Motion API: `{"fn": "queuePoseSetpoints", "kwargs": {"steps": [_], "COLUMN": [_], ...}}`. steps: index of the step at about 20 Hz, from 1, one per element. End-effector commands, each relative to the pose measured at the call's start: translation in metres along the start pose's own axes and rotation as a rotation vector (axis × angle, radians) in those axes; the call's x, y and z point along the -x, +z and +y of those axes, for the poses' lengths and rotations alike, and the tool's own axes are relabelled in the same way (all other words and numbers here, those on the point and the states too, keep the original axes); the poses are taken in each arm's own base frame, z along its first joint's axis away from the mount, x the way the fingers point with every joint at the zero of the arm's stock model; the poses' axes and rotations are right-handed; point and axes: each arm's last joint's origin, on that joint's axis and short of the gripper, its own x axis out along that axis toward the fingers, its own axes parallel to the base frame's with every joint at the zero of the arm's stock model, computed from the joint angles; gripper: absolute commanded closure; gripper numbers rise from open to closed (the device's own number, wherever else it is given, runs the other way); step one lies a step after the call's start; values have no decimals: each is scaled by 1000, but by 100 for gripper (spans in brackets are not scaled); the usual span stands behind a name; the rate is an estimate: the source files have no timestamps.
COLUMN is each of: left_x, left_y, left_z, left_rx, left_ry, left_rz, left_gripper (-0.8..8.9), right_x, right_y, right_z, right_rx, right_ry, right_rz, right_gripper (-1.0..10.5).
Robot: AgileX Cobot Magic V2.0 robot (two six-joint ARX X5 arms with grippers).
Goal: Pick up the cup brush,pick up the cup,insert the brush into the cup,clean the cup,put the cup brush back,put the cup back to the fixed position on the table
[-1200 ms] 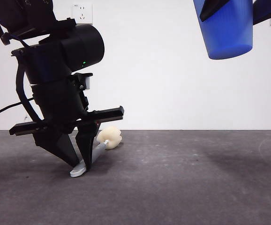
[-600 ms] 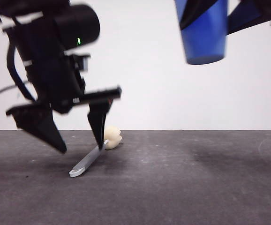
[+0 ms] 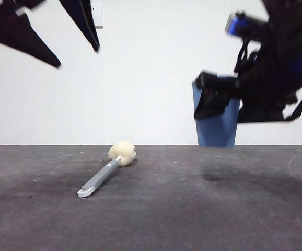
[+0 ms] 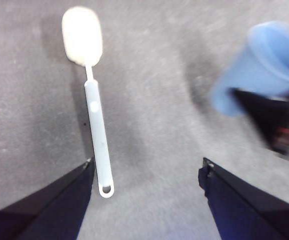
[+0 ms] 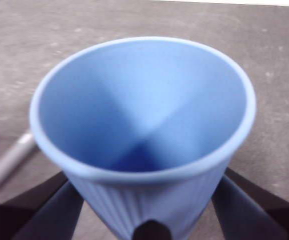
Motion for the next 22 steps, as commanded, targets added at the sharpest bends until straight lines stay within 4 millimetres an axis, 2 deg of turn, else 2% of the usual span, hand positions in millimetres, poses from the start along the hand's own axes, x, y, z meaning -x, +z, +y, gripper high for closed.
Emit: {"fn": "queuePoseSetpoints", "kwargs": {"steps": [1,5,9,16,18,20,22], "left_x": [12,26,26,26,26,26,26], "left_y": [-4,-8,-9,-9,-9,-9,-9], "left_z": [0,3,2,2,3,3,3], "left_rx": [-41,-46,-47,-48,-49,-56,-70], "left_ry": [-11,-10,-11,-9,-9,-8,-6], "left_rz": [2,7,7,6,9,11,14], "left_gripper": [459,459,459,459,459,459,459], "right_x": [-15,-30,-38,-44,-44,-43,-43], "right_y": [-14,-28,-37,-51,-53,-55,-54], "right_z": [-6,-16,-24,-25,-25,-25,-25], "right_rx": [-4,44,67,76,74,58,49], "right_ry": [16,-10,11,30,29,28,27], "right_rz": [-2,-6,1,65,86,105,107], "right_gripper": [959,959,959,937,795,577,472]}}
